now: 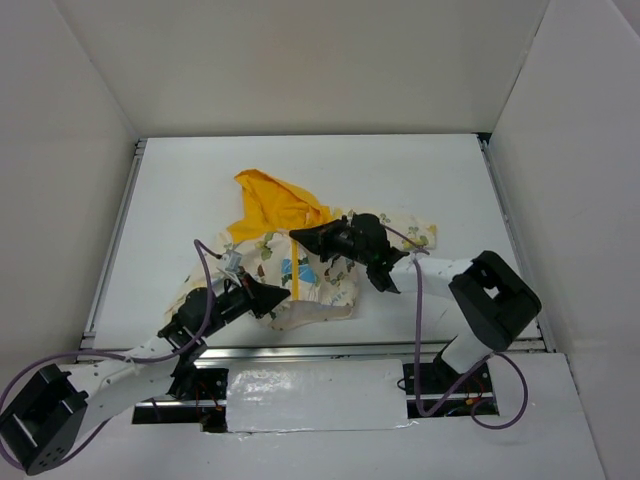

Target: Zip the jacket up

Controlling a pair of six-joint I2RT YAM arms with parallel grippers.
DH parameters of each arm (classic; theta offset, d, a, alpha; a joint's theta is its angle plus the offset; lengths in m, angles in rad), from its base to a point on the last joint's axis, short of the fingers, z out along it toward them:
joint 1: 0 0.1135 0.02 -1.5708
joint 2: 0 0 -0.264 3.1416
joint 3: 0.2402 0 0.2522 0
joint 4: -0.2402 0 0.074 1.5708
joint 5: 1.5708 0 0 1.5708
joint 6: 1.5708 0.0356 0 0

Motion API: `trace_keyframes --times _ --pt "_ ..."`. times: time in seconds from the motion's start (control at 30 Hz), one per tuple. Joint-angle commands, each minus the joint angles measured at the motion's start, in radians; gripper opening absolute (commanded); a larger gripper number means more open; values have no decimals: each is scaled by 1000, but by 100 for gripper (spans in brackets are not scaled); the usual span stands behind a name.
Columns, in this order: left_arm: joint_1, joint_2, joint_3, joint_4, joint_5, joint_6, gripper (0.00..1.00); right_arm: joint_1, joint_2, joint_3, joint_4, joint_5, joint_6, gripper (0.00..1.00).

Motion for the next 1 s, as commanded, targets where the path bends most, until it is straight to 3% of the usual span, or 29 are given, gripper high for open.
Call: trace_keyframes --times 0.0,0.2,0.53,0.73,0.97 --pt "-20 -33 -58 -31 38 -5 0 -70 45 179 -5 41 -63 0" --pt "-51 -110 -129 -74 28 -40 0 -172 215 516 -281 41 -162 0" --pt "-101 -199 -132 -212 -18 -57 0 -352 424 891 -543 68 -293 0" --pt "-117 -115 -107 -218 -87 -39 0 -442 370 990 -632 105 -403 0" --pt "-120 158 44 -160 -146 4 0 -493 280 984 -701 157 -557 0"
